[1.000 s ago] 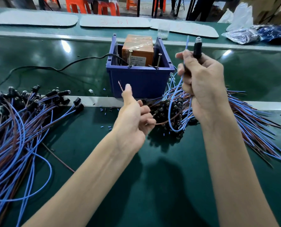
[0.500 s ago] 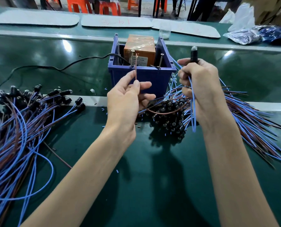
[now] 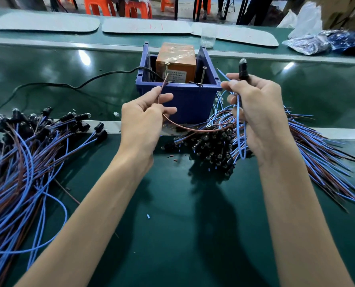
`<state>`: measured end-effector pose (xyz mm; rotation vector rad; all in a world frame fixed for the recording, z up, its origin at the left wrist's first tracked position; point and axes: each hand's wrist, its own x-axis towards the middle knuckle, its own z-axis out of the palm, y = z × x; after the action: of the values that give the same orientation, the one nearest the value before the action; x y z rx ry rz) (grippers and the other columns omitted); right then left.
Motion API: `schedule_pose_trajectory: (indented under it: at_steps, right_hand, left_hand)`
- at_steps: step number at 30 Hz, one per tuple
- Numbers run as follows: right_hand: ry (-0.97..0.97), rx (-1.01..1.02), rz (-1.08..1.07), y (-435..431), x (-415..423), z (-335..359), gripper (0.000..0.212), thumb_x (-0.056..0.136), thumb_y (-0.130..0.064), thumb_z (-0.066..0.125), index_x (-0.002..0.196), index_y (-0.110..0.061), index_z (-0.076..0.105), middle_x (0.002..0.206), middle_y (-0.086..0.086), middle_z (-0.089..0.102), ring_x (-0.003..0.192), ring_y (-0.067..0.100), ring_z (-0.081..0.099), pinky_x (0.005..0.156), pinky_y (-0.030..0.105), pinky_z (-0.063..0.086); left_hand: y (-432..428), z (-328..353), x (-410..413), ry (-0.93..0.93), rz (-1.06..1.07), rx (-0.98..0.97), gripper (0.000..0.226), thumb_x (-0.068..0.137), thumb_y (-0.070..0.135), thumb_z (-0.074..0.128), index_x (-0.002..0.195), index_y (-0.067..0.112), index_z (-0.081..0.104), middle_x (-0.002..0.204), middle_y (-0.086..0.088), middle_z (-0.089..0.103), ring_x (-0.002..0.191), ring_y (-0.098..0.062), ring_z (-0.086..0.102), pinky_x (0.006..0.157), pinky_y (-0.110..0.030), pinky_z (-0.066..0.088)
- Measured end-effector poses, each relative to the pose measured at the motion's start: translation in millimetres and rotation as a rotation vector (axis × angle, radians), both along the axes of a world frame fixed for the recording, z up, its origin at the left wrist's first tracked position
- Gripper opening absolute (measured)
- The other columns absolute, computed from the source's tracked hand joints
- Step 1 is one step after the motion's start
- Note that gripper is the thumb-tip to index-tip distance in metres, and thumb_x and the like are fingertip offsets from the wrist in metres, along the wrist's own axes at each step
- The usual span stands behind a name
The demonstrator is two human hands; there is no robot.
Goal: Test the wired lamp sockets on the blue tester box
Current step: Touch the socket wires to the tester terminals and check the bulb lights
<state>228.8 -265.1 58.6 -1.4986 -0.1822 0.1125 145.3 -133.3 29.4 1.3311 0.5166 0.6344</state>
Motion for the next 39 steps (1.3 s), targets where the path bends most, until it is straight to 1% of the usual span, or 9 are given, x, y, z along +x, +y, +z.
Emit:
schedule_pose_trajectory:
  at_steps: [4,7,9,14,19,29,32,35,39]
  right_hand:
    - [0.009,-0.060,-0.007,1,3,-5,0.015,0.087,-0.005,0.059,0.083,-0.018,0.066,0.085,0.010,0.059,0.050,0.004,0.037,0.038,0.013,0.026]
    - [0.025,-0.081,0.007,4,4,-10,0.016,0.089,-0.005,0.057,0.087,-0.018,0.067,0.085,0.003,0.064,0.050,0.002,0.038,0.039,0.011,0.028]
    - [0.035,-0.073,0.024,4,4,-12,0.017,0.091,-0.004,0.056,0.091,-0.017,0.066,0.085,-0.002,0.067,0.053,0.002,0.040,0.040,0.010,0.031]
    - [0.045,-0.071,0.054,4,5,-16,0.017,0.093,-0.004,0.055,0.096,-0.017,0.065,0.089,0.000,0.066,0.051,0.002,0.040,0.039,0.011,0.031]
    - [0.040,-0.118,0.125,4,5,-18,0.018,0.094,-0.005,0.053,0.096,-0.019,0.065,0.087,-0.003,0.067,0.048,0.001,0.041,0.038,0.011,0.028]
    - [0.025,-0.101,0.153,2,4,-16,0.020,0.094,-0.003,0.053,0.105,-0.016,0.065,0.084,-0.006,0.067,0.048,0.001,0.041,0.038,0.011,0.027]
    - [0.016,-0.113,0.164,2,4,-16,0.019,0.094,-0.004,0.053,0.100,-0.018,0.065,0.081,-0.005,0.065,0.047,0.000,0.041,0.039,0.010,0.028]
    - [-0.007,-0.172,0.158,1,6,-17,0.017,0.094,-0.008,0.055,0.090,-0.016,0.068,0.071,-0.002,0.053,0.047,0.000,0.042,0.039,0.010,0.028]
    - [0.008,-0.148,0.161,2,5,-17,0.014,0.093,-0.006,0.055,0.094,-0.011,0.068,0.065,-0.011,0.057,0.047,0.000,0.042,0.039,0.010,0.028]
  left_hand:
    - [2,-2,-1,-0.083,0.022,0.010,0.041,0.095,-0.010,0.044,0.132,0.005,0.054,0.095,0.001,0.070,0.077,-0.007,0.072,0.071,-0.013,0.052]
    - [6,-3,-1,-0.129,0.094,-0.047,0.041,0.093,-0.009,0.050,0.132,0.004,0.055,0.097,-0.006,0.070,0.079,-0.012,0.073,0.072,-0.014,0.053]
    - [8,-6,-1,-0.117,0.111,-0.083,0.038,0.093,-0.008,0.052,0.129,0.002,0.058,0.101,-0.007,0.068,0.078,-0.012,0.073,0.072,-0.015,0.053]
    - [12,-12,0,-0.040,0.051,-0.116,0.026,0.092,-0.007,0.055,0.115,-0.001,0.064,0.106,-0.010,0.067,0.076,-0.011,0.073,0.070,-0.014,0.053]
    - [13,-13,0,-0.021,-0.019,-0.071,0.040,0.094,-0.006,0.053,0.132,0.002,0.052,0.101,-0.005,0.069,0.075,-0.012,0.073,0.070,-0.015,0.054]
    - [12,-13,0,-0.021,-0.043,-0.117,0.033,0.094,-0.002,0.054,0.127,-0.002,0.057,0.105,-0.006,0.069,0.077,-0.011,0.073,0.070,-0.014,0.053]
    - [13,-15,1,-0.015,-0.048,-0.115,0.033,0.095,-0.002,0.053,0.127,-0.001,0.057,0.106,-0.005,0.069,0.078,-0.010,0.073,0.070,-0.014,0.053]
    - [15,-15,1,0.002,-0.077,-0.088,0.034,0.095,0.000,0.053,0.129,0.002,0.056,0.102,0.002,0.070,0.078,-0.008,0.072,0.066,-0.012,0.052]
    - [18,-14,1,0.012,-0.085,-0.088,0.033,0.095,0.000,0.054,0.127,0.004,0.058,0.096,0.007,0.071,0.076,-0.008,0.072,0.065,-0.011,0.052]
